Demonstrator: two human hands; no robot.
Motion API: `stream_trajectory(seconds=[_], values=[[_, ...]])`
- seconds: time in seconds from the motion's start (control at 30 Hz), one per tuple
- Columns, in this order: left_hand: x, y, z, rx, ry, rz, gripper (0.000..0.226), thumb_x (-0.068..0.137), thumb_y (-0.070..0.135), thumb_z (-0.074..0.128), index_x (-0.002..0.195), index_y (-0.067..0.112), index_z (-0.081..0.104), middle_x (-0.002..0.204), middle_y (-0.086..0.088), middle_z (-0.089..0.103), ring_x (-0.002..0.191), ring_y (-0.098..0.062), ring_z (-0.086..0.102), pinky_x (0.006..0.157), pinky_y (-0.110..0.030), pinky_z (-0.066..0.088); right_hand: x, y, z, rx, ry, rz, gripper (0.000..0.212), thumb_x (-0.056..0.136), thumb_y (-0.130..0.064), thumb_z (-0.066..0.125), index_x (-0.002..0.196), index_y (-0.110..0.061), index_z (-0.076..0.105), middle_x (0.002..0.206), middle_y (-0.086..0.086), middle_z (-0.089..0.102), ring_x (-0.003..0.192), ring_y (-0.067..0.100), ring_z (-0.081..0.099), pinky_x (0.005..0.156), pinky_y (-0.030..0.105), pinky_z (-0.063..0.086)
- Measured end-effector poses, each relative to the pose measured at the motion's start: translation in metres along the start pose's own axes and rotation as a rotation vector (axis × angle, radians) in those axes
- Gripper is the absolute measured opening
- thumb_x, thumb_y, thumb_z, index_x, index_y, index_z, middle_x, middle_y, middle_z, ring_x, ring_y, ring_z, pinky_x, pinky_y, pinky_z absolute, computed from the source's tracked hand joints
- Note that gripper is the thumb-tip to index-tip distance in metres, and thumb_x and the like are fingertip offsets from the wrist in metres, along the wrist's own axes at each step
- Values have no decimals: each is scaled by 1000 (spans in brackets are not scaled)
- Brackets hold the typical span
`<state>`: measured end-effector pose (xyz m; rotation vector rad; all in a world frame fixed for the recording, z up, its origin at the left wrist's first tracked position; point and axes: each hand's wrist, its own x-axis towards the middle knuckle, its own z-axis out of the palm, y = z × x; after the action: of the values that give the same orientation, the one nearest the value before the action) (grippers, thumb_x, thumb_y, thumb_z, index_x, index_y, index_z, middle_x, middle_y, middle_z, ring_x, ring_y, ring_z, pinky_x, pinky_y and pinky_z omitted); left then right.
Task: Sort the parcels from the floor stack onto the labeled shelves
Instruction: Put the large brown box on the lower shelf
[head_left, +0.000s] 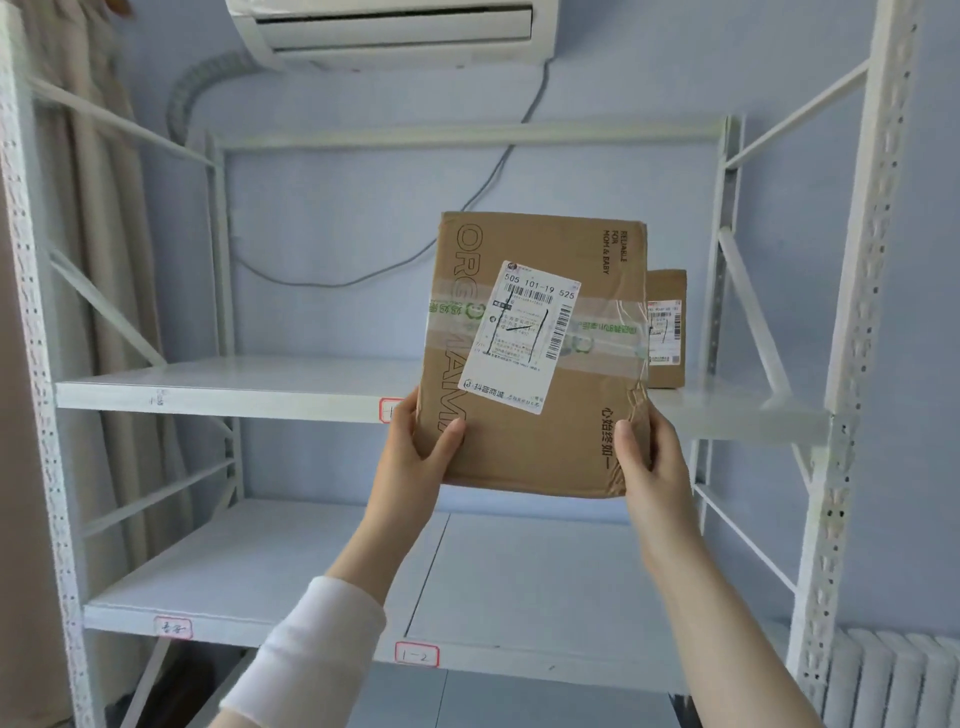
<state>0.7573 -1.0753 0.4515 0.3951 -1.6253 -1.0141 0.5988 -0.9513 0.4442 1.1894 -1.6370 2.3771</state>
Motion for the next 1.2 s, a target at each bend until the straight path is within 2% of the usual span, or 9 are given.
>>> stream_trajectory(seconds=[0.2, 0.27, 0.43, 0.6, 0.7, 0.9, 0.97, 1.07, 1.2], values=[[85, -20, 13, 106, 0, 79, 48, 91, 24, 57, 136, 18, 39, 118, 9, 56, 110, -9, 53, 85, -13, 42, 82, 14, 22, -32, -81, -94, 45, 94, -15, 51, 138, -12, 39, 129, -4, 52, 104, -4, 53, 70, -6, 38], [111, -27, 21, 109, -23, 84, 49, 91, 25, 57, 137, 19, 38, 119, 9, 56, 109, -8, 53, 79, -9, 42, 110, 23, 25, -62, -106, -99, 45, 94, -16, 51, 138, -14, 38, 122, -8, 52, 97, -12, 52, 67, -7, 37], [166, -53, 48, 155, -69, 75, 51, 89, 27, 60, 136, 21, 40, 119, 10, 57, 110, -9, 54, 89, -21, 40, 170, 57, 26, -191, -153, -84, 39, 95, -19, 51, 133, -13, 45, 98, -19, 57, 93, 0, 57, 63, -5, 39], [210, -94, 65, 216, -124, 8, 45, 86, 29, 64, 127, 19, 50, 113, 9, 63, 108, -12, 59, 97, -33, 47, 217, 94, 28, -257, -190, -29, 45, 93, -20, 54, 136, -13, 43, 114, -5, 60, 84, -13, 52, 61, 0, 43], [230, -121, 70, 221, -163, -53, 44, 82, 27, 68, 123, 17, 55, 110, 5, 67, 102, -14, 63, 86, -31, 52, 237, 114, 32, -258, -202, 2, 49, 92, -16, 56, 138, -14, 40, 117, -3, 58, 86, -9, 55, 59, 1, 45], [278, -164, 77, 243, -248, -87, 36, 80, 25, 71, 114, 17, 59, 85, 9, 67, 58, -5, 56, 42, -16, 40, 267, 146, 46, -337, -192, 41, 51, 91, -17, 59, 137, -14, 39, 131, -1, 54, 103, 12, 59, 68, 12, 43], [297, -176, 78, 278, -285, -90, 44, 78, 23, 73, 117, 15, 54, 95, 5, 68, 67, -16, 63, 51, -27, 51, 277, 158, 52, -369, -193, 62, 50, 90, -15, 60, 135, -12, 40, 135, 0, 51, 111, 16, 57, 77, 15, 43], [321, -195, 85, 311, -313, -139, 54, 72, 22, 79, 117, 15, 49, 112, -2, 66, 99, -22, 64, 91, -41, 51, 295, 172, 59, -443, -194, 90, 48, 88, -14, 62, 131, -9, 41, 138, 2, 48, 114, 18, 55, 89, 24, 41], [347, -211, 101, 360, -343, -159, 59, 74, 25, 78, 120, 12, 44, 112, -1, 64, 100, -17, 60, 86, -30, 46, 328, 185, 62, -521, -198, 145, 46, 87, -13, 65, 127, -10, 43, 135, 3, 50, 114, 16, 52, 94, 28, 40]])
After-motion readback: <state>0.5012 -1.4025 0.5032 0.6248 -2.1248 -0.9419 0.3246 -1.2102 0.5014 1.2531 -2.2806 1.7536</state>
